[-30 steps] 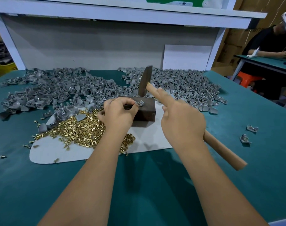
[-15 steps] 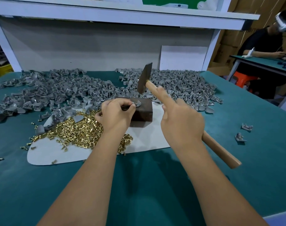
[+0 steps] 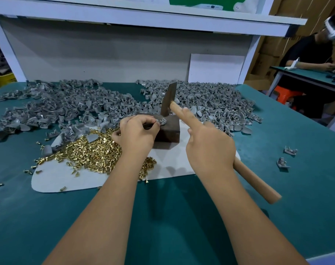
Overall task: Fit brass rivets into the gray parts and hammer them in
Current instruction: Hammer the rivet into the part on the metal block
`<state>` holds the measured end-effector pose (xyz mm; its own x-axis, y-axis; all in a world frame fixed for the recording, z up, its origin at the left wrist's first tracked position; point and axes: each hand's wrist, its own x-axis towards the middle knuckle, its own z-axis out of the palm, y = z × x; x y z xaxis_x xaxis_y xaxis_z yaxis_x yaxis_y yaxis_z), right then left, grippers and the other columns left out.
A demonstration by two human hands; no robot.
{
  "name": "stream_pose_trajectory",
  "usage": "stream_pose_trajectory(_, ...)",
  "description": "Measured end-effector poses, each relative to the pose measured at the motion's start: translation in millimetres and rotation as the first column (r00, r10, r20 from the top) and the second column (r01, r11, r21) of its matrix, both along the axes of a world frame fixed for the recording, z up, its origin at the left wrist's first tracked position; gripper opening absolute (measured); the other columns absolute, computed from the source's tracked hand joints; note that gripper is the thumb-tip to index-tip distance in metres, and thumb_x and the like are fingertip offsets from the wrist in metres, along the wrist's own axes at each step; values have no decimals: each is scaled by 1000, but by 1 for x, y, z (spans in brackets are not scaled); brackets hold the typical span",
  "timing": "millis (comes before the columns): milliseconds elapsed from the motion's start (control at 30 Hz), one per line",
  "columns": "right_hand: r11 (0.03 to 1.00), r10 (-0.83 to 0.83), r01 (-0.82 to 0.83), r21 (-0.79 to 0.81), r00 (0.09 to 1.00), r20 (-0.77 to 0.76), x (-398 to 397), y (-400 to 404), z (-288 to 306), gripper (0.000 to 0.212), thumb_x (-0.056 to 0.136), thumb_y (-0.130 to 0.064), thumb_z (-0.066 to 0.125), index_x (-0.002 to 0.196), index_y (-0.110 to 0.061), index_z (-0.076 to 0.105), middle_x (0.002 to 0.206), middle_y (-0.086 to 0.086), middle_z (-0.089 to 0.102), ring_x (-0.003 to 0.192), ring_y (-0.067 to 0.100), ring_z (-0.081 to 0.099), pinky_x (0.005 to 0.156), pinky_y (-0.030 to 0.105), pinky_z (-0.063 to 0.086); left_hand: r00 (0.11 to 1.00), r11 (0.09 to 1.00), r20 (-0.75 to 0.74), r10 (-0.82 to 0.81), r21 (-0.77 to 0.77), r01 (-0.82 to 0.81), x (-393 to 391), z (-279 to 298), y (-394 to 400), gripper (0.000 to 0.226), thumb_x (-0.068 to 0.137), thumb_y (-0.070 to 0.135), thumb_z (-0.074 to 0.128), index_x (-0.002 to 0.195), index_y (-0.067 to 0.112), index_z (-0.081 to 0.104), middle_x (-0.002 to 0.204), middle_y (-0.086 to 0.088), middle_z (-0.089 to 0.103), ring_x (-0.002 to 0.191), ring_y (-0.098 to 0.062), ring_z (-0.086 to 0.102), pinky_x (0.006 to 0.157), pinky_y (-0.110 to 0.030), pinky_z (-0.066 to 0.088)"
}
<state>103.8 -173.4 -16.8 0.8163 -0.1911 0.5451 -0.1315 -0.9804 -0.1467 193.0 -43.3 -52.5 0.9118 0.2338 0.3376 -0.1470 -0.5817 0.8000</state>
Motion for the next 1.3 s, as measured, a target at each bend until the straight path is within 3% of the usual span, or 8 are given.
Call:
stream_pose_trajectory(133,999,-2,-3,39,989,147,-3,1,2,64,90,-15,58,145,-38,35,70,4,41,52,20,34,45,24,13,999,1000,36,-4,21,3,-1,-4,-1,17,86,38,73,72,42,64,86,29,55,127,-12,40,91,-39,15)
stream_pose_trajectory(267,999,11,-15,47,996,85,-3,-4,1,64,92,-17,56,145,-42,31,74,3,42,55,20,35,44,25,11,1000,1000,27,-10,-8,11,1,-5,0,19,86,39,72,69,43,64,81,34,54,124,-11,41,90,-38,14)
stream_pose_trajectory(433,997,29,-39,65,988,154,0,-8,-1,65,87,-9,60,143,-37,40,68,5,44,48,17,27,45,23,13,999,1000,37,-5,-2,5,2,-6,1,26,85,42,71,63,47,59,81,35,55,122,-10,41,94,-42,17)
stream_pose_trajectory(600,999,52,-53,-12,995,-81,8,-8,-6,63,96,-19,46,144,-48,19,81,4,52,55,20,36,43,28,14,1000,999,13,19,45,-20,4,-5,1,16,85,46,71,71,46,64,91,30,59,123,-11,42,98,-46,22)
stream_pose_trajectory(867,999,-37,35,23,995,92,8,-11,-9,64,90,-9,57,143,-37,34,87,5,38,46,12,23,44,24,9,1000,1000,-9,-10,29,10,2,-1,3,10,87,44,66,77,43,66,95,27,59,124,-13,40,99,-46,20)
stream_pose_trajectory(1033,984,-160,158,86,987,8,14,-21,-10,54,93,-13,55,140,-31,33,95,6,36,57,17,33,45,27,16,992,977,-29,-126,-178,119,-1,5,9,16,85,37,72,69,38,69,102,24,67,126,-15,44,100,-39,17)
stream_pose_trajectory(1200,969,-223,230,95,972,-80,15,-29,-10,50,92,-16,56,136,-24,34,109,12,53,87,30,56,58,33,31,973,925,3,-233,-309,222,-2,8,12,15,84,28,73,71,34,73,113,16,68,127,-18,47,110,-45,24)
stream_pose_trajectory(1300,971,-205,216,104,973,-105,15,-30,-12,41,92,-15,55,129,-20,38,108,12,57,88,32,58,57,33,29,959,897,17,-284,-348,272,-2,9,13,9,84,25,74,78,31,76,114,13,69,128,-23,48,112,-53,30)
